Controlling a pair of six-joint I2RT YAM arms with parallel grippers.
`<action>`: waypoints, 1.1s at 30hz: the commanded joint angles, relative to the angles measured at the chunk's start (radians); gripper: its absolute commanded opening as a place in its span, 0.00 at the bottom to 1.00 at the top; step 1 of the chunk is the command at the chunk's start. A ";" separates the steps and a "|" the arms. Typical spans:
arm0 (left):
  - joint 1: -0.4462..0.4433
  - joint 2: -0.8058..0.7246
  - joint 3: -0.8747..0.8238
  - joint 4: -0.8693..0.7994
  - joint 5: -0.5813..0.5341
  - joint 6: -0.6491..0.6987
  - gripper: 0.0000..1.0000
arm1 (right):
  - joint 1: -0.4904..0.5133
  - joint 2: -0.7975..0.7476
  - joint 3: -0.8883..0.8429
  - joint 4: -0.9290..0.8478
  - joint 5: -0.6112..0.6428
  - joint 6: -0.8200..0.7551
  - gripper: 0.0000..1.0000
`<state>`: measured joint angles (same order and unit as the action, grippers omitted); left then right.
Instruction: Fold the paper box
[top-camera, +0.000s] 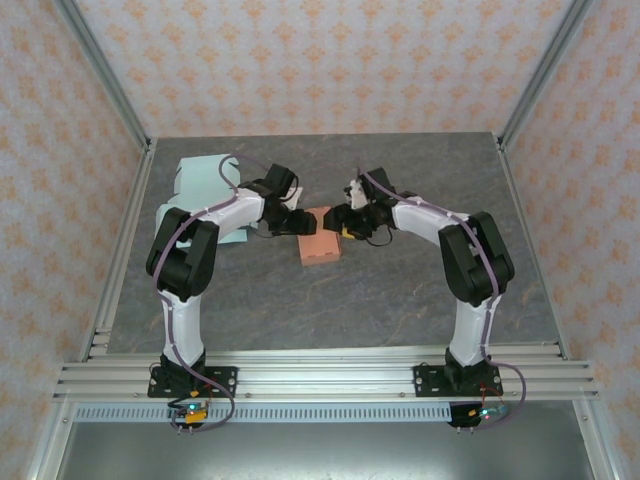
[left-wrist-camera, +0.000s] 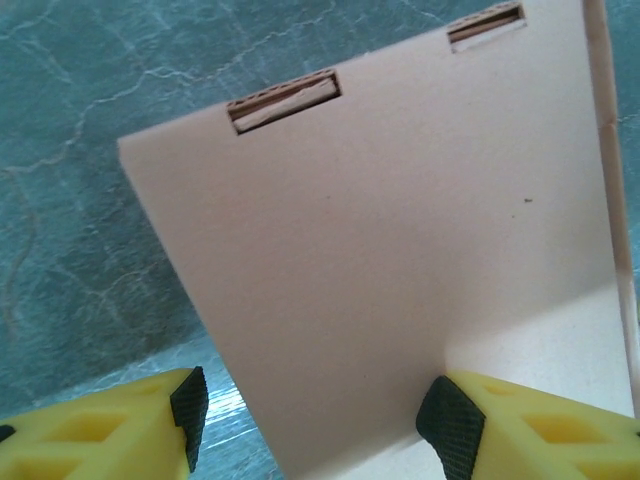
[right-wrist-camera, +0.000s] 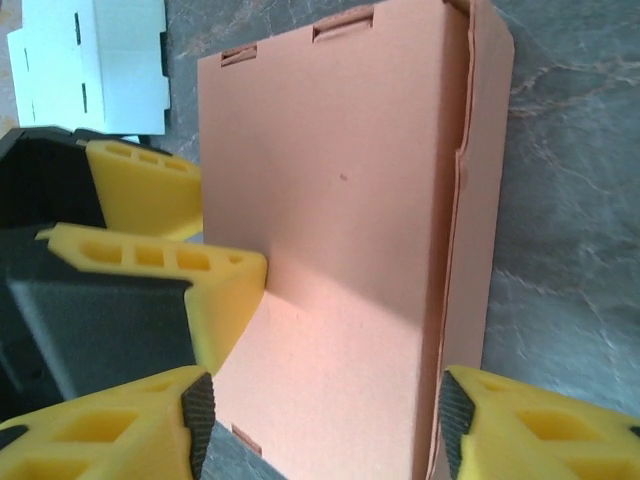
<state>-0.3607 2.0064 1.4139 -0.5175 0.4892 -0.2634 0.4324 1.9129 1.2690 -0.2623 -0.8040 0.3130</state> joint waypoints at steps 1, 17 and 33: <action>-0.020 0.059 -0.016 -0.031 -0.034 0.006 0.65 | -0.028 -0.039 -0.024 0.021 0.012 0.009 0.64; -0.019 0.063 -0.008 -0.031 -0.029 0.013 0.65 | 0.015 0.274 0.325 0.169 -0.027 0.127 0.60; -0.016 0.080 -0.007 -0.032 -0.036 0.006 0.65 | -0.075 -0.030 -0.023 0.071 0.071 0.059 0.62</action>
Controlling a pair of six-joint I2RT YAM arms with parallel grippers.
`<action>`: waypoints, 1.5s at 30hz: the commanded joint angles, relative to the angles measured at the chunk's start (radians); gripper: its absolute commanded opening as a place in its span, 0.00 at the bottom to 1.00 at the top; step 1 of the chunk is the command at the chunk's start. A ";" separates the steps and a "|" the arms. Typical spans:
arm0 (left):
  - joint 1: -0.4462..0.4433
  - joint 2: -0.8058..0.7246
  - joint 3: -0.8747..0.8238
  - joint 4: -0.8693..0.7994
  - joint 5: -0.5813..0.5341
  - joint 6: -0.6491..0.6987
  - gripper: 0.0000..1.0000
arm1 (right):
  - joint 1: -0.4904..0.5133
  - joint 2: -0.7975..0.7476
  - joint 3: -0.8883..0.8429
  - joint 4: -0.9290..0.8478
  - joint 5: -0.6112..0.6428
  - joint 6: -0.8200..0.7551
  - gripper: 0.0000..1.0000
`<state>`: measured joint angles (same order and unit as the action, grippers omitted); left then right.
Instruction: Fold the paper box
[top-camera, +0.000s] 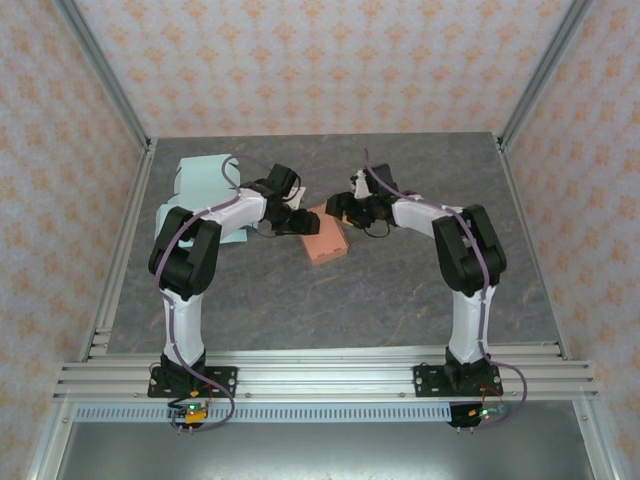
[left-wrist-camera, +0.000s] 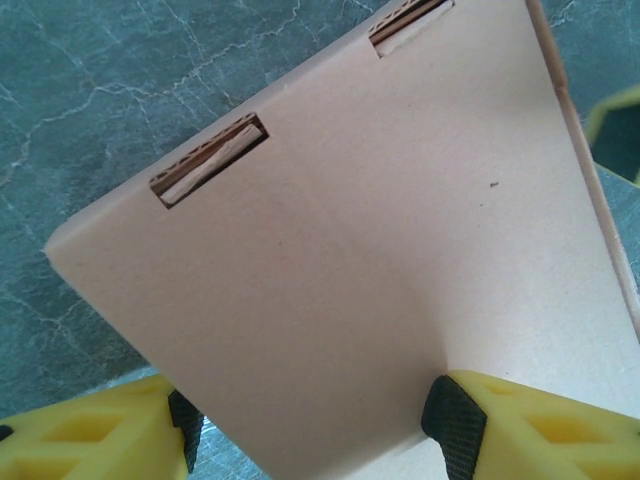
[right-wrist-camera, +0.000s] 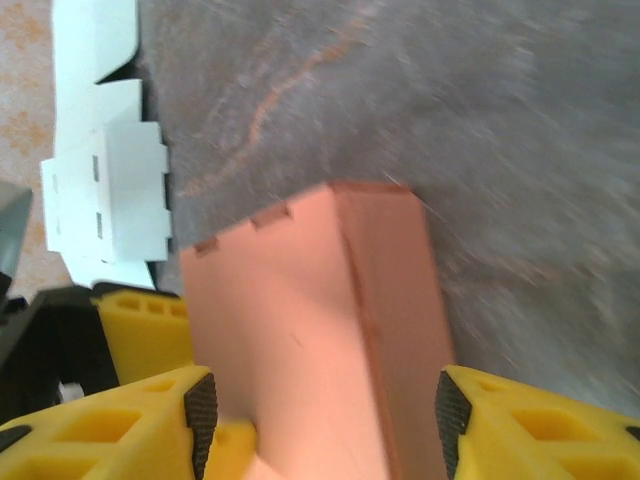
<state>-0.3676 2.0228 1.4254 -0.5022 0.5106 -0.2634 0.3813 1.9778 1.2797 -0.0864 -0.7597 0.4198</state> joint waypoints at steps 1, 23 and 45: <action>-0.010 0.063 -0.019 -0.048 -0.059 0.005 0.65 | -0.024 -0.110 -0.042 -0.144 0.015 -0.072 0.62; -0.006 0.085 -0.011 -0.012 0.031 -0.079 0.65 | 0.071 -0.150 -0.061 -0.247 -0.080 -0.204 0.66; 0.117 -0.009 -0.225 0.358 0.490 -0.014 0.44 | -0.083 -0.032 -0.128 0.090 -0.187 0.081 0.75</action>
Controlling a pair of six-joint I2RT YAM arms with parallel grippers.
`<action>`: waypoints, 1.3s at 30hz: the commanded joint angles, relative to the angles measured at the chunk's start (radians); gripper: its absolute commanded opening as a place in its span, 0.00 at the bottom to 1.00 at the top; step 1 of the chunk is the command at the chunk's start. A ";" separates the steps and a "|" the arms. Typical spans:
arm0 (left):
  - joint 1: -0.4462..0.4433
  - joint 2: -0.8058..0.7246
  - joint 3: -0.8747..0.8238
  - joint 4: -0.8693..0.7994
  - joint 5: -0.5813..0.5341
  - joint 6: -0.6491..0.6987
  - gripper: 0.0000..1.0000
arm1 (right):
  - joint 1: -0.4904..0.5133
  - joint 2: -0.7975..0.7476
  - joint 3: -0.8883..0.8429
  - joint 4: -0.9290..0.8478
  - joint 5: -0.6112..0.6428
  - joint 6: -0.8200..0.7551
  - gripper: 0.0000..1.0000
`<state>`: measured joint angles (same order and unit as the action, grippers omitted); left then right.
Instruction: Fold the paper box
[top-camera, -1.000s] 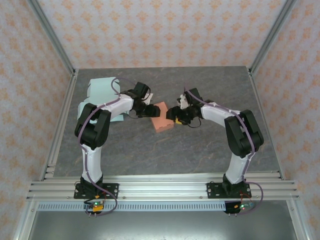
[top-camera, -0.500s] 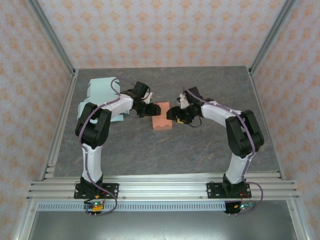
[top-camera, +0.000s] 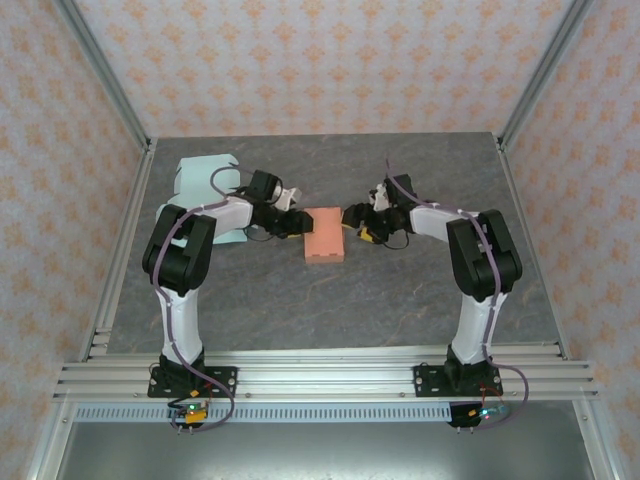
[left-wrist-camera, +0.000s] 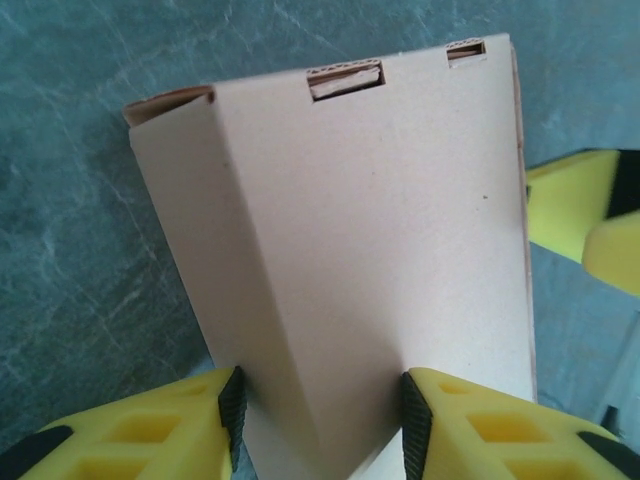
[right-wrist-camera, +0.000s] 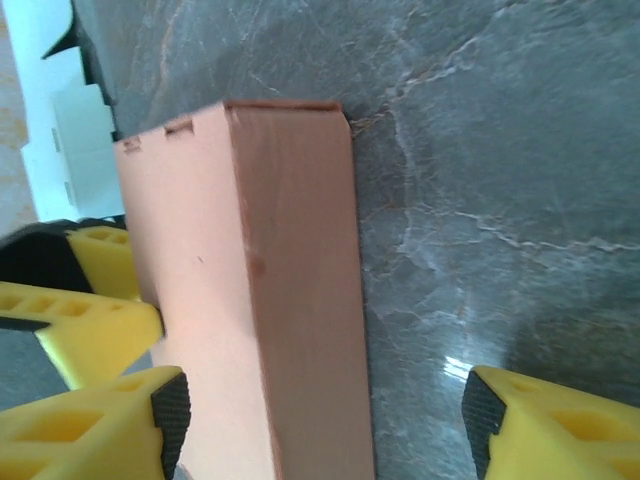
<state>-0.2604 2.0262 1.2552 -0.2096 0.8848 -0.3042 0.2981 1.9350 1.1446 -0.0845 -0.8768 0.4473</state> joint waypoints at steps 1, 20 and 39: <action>0.010 -0.010 -0.060 0.090 0.144 0.022 0.43 | 0.002 0.017 -0.001 0.122 -0.086 0.077 0.76; 0.085 0.048 -0.147 0.396 0.284 -0.109 0.17 | 0.017 0.102 -0.082 0.608 -0.243 0.423 0.83; 0.091 0.114 0.056 0.105 0.103 -0.055 0.23 | 0.126 0.121 0.157 0.631 -0.280 0.502 0.78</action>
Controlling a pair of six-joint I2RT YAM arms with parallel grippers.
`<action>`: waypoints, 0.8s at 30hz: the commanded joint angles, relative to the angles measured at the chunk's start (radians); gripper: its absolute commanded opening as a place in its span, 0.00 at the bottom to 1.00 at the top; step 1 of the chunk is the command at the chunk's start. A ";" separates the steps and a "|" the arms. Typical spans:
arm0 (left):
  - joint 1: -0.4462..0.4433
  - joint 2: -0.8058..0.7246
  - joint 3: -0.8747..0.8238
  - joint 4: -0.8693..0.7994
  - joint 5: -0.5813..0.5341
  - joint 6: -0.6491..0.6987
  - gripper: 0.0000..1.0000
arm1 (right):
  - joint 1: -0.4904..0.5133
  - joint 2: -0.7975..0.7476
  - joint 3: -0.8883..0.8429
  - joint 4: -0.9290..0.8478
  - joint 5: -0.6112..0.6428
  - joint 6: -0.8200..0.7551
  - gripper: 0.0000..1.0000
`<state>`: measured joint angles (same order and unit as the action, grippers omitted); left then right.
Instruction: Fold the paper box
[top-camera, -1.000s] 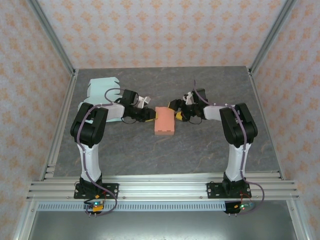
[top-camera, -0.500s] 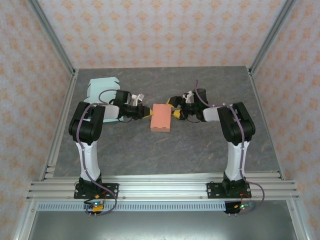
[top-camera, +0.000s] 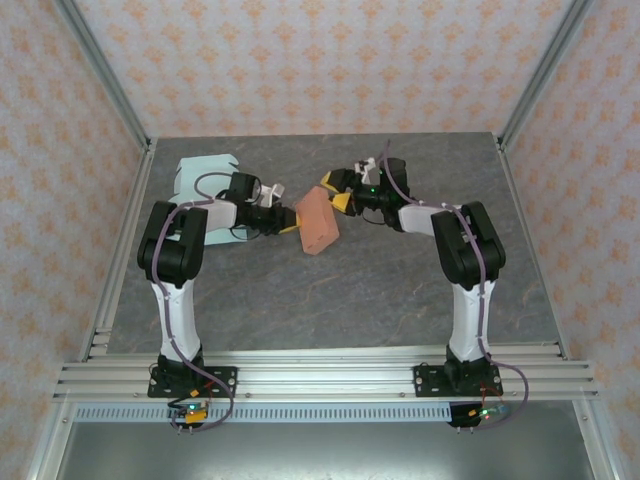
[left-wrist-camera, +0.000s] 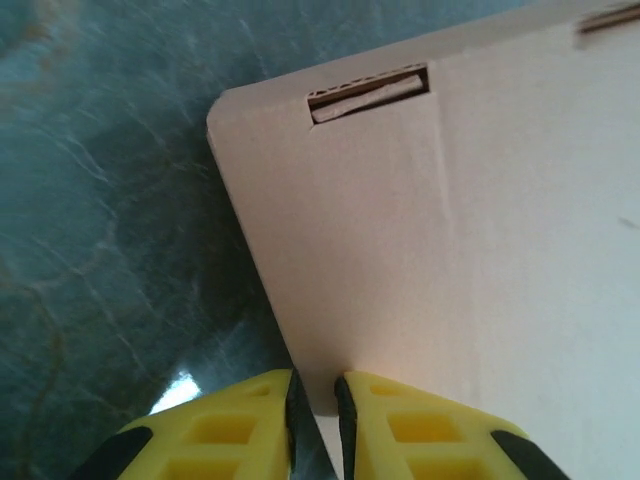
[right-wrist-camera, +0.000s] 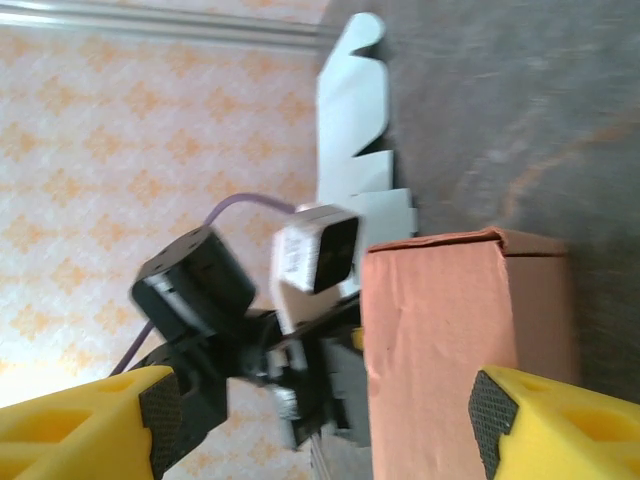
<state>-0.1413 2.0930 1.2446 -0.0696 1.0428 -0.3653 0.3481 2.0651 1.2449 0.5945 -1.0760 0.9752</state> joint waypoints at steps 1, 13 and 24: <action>-0.035 0.061 0.092 -0.028 -0.058 -0.009 0.23 | 0.095 0.001 0.093 -0.078 -0.078 -0.037 0.78; 0.043 -0.031 0.035 0.003 -0.212 -0.212 0.37 | 0.136 -0.138 0.270 -0.877 0.221 -0.621 0.78; 0.120 -0.290 0.121 -0.414 -0.445 -0.103 0.42 | 0.380 -0.159 0.368 -1.412 0.736 -0.946 0.76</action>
<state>-0.0235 1.8439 1.3235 -0.3515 0.6800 -0.5045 0.6426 1.8610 1.5681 -0.6090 -0.4397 0.1791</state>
